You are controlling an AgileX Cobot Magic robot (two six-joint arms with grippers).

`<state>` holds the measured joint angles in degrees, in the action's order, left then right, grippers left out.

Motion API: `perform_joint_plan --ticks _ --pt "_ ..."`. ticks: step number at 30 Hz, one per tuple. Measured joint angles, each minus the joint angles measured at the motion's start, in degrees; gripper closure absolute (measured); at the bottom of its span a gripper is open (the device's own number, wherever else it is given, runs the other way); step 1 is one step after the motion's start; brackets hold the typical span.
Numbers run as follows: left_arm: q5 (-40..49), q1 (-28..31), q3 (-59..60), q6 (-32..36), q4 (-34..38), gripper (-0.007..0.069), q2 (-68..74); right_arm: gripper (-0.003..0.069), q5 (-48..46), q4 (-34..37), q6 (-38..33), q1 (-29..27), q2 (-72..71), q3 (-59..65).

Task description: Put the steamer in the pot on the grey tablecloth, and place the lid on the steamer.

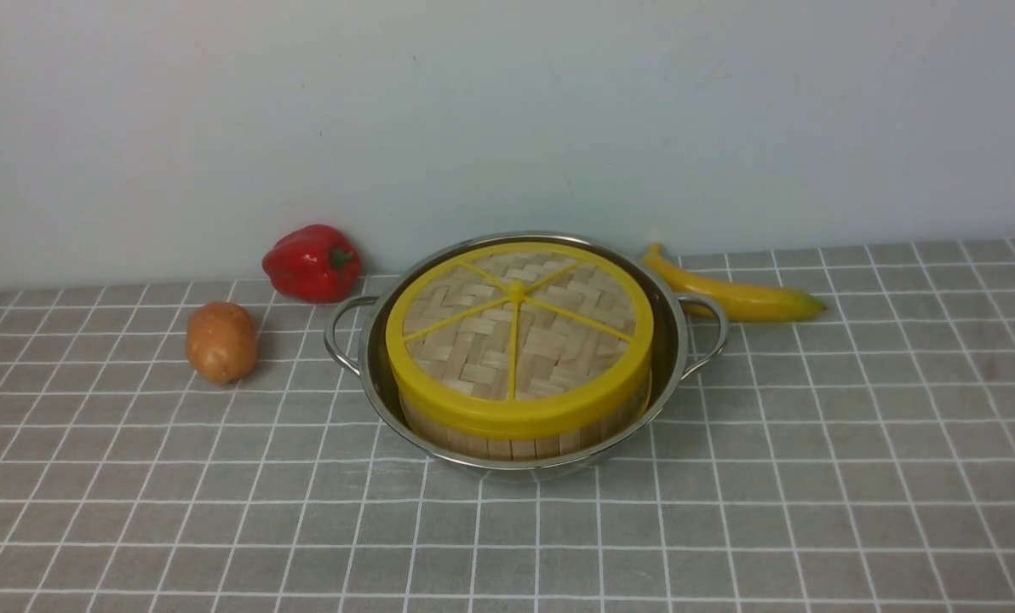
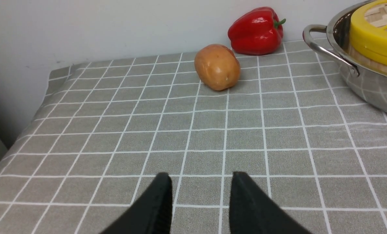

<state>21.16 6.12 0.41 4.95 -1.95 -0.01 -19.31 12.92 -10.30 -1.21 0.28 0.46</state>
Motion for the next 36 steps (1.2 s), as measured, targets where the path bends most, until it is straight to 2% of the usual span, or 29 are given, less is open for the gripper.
perform_joint_plan --ticks 27,36 --pt "-0.1 0.0 0.0 0.0 0.0 0.0382 0.0 0.0423 -0.8 -0.2 1.0 0.0 0.0 0.0" --pt "-0.1 0.0 0.0 0.0 0.0 0.0382 0.0 0.042 -0.8 -0.2 1.8 0.0 0.0 0.0"
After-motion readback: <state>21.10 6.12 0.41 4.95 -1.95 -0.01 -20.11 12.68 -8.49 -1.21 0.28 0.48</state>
